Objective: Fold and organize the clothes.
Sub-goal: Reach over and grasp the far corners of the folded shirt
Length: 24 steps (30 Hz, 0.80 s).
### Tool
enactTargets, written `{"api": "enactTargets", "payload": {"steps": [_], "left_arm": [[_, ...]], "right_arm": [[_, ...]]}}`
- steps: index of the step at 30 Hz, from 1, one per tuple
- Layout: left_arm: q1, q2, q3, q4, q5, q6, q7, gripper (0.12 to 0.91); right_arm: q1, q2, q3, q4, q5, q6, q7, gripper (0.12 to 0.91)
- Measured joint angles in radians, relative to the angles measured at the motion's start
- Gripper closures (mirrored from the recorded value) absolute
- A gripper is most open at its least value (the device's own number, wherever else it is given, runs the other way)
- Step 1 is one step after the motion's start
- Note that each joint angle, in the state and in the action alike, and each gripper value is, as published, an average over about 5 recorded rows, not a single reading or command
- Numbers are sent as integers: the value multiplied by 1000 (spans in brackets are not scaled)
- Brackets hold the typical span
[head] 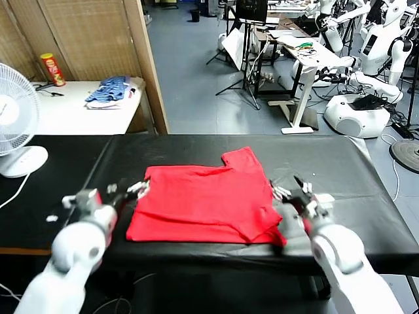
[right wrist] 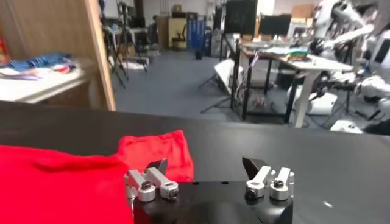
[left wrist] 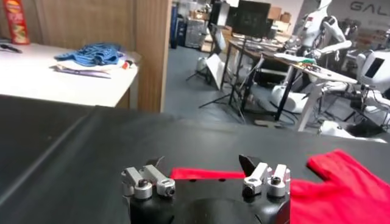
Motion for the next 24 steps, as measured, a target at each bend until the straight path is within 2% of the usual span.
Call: {"api": "enactTargets", "payload": {"steps": [4,8,17,21,24], "left_arm": [[-115,-8,61,143,-1,15,19,232],[-172,-18,103,248,4,27,31,232],[-229,-40,147,389,44,11,84,232],[-249,-47,154,442,49,-5,111,243],[-259,-49,160,473,57,-15,126,339]], "right_arm": [[116,36,-49,-140,7,-20,1,227],[199,74,-69,-256,0,-27,-1,227],[280,132,-83,-406,0,-27,-18,234],[297,147,-84,-442,0,-29,-23,347],[302,155,-83,-463,1,-31,-25,500]]}}
